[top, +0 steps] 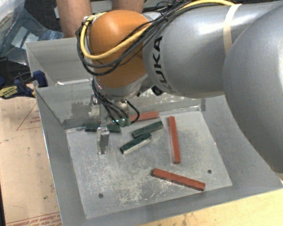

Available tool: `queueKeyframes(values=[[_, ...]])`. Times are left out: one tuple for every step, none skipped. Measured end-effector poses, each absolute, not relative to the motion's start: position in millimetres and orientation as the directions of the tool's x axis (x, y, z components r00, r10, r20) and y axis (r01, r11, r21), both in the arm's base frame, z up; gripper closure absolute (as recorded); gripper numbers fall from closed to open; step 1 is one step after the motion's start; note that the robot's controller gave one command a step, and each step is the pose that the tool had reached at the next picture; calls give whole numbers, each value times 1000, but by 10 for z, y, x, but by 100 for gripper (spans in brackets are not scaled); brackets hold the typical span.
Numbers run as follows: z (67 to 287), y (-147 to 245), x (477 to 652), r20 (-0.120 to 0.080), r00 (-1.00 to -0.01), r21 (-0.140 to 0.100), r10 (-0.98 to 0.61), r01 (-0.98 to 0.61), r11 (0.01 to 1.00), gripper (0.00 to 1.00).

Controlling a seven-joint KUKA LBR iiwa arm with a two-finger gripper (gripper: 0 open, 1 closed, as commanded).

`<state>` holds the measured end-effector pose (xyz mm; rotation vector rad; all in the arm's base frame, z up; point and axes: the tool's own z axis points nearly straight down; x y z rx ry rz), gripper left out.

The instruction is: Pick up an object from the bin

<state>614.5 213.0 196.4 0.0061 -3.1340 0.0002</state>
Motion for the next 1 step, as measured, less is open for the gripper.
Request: queueKeyframes(values=[[2013,2121,6165,-1,-1000,1,-1,-1,1000,0]])
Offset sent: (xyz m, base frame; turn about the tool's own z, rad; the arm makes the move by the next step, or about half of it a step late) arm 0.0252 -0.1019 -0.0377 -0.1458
